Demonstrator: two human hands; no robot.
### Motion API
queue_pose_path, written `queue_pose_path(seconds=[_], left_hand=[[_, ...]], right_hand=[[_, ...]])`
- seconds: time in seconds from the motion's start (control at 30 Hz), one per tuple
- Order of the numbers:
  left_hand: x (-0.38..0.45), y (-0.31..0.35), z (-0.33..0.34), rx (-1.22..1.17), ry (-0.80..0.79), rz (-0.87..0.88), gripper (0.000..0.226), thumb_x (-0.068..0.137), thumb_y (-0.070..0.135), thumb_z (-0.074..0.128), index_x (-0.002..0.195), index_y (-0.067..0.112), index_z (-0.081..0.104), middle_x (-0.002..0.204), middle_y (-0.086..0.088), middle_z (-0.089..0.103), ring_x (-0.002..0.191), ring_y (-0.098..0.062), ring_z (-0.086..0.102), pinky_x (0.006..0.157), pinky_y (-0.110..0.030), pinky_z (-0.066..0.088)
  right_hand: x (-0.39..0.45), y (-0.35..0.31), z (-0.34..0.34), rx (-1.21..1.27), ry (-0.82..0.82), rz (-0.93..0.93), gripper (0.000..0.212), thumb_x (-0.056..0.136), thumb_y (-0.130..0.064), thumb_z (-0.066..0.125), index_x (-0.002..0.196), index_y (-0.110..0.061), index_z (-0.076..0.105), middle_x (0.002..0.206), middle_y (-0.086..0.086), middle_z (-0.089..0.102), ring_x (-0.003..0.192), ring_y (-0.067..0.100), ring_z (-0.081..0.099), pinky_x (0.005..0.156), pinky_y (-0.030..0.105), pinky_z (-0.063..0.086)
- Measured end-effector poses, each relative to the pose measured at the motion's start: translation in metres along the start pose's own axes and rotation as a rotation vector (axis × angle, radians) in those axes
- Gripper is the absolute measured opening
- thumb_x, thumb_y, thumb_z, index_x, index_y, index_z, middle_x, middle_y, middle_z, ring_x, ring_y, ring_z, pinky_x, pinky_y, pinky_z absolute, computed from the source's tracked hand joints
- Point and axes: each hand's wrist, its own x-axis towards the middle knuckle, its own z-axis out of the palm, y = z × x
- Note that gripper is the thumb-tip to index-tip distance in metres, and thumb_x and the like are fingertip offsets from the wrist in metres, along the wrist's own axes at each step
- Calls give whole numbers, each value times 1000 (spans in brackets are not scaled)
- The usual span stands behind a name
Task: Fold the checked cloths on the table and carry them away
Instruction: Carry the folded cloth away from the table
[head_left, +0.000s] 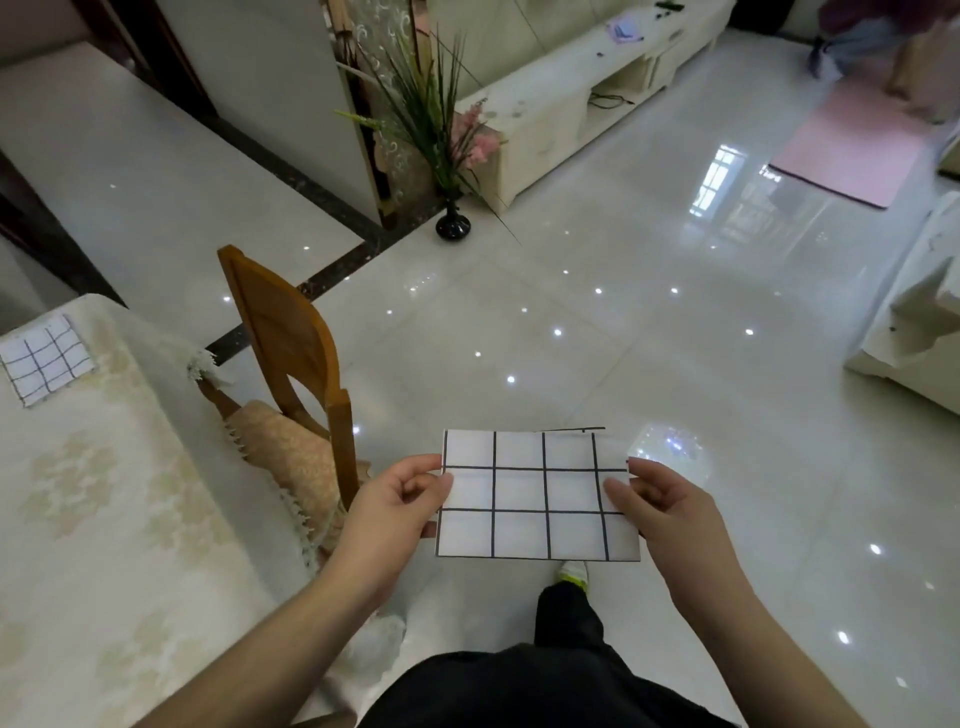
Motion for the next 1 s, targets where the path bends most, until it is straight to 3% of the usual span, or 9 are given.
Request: queue_pose_path(seconds=[0.1, 0.23, 0.33, 0.4, 0.5, 0.67, 0.87, 1.0], left_hand=[[38, 15, 18, 1, 61, -5, 29, 93, 21, 63, 122, 20, 64, 92, -15, 71, 91, -29, 71, 76, -39, 59], [80, 45, 45, -32, 146, -30, 22, 92, 22, 65, 113, 26, 67, 97, -15, 71, 97, -31, 69, 84, -47, 58], [108, 70, 58, -65, 202, -11, 19, 92, 20, 65, 108, 30, 66, 95, -13, 71, 95, -26, 69, 73, -34, 57], [126, 82, 61, -94, 233, -19, 21, 92, 18, 65, 111, 27, 66, 97, -16, 70, 94, -28, 69, 71, -32, 55], [150, 95, 57, -152, 280, -29, 23, 92, 15, 65, 114, 20, 66, 99, -20, 70, 84, -22, 69, 65, -27, 54], [198, 101, 35, -195, 378, -60, 26, 92, 18, 65, 118, 20, 67, 100, -8, 74, 97, -28, 70, 83, -44, 58], [259, 116, -10, -241, 491, -46, 29, 92, 21, 65, 120, 21, 66, 100, -2, 74, 97, -21, 70, 76, -32, 56], [294, 133, -39, -294, 587, -63, 27, 90, 23, 68, 117, 28, 66, 105, 4, 73, 103, -15, 67, 94, -40, 54]], right_hand=[[56, -18, -6, 0, -54, -18, 23, 87, -10, 71, 87, -33, 64, 69, -8, 69, 62, -7, 64, 56, 5, 46], [124, -52, -16, -30, -147, -28, 18, 87, -13, 71, 92, -30, 69, 74, 0, 72, 69, 1, 68, 62, 10, 50], [171, -75, -19, -67, -213, -40, 16, 88, -16, 71, 93, -31, 71, 84, 9, 72, 79, 12, 70, 72, 17, 53], [199, -88, -16, -102, -251, -56, 18, 87, -16, 71, 89, -34, 70, 82, 10, 72, 78, 11, 69, 74, 20, 51], [233, -106, 0, -91, -291, -74, 25, 88, -10, 70, 83, -34, 69, 69, -3, 71, 68, 1, 67, 64, 10, 48], [292, -129, 45, -120, -377, -95, 25, 88, -10, 70, 84, -34, 67, 62, -11, 66, 62, -4, 61, 59, 6, 45], [360, -156, 122, -178, -469, -97, 21, 87, -14, 71, 90, -34, 67, 71, -6, 69, 67, -1, 64, 62, 8, 47], [397, -181, 172, -231, -516, -114, 21, 87, -17, 72, 90, -36, 64, 66, -13, 66, 62, -7, 60, 60, 9, 44]])
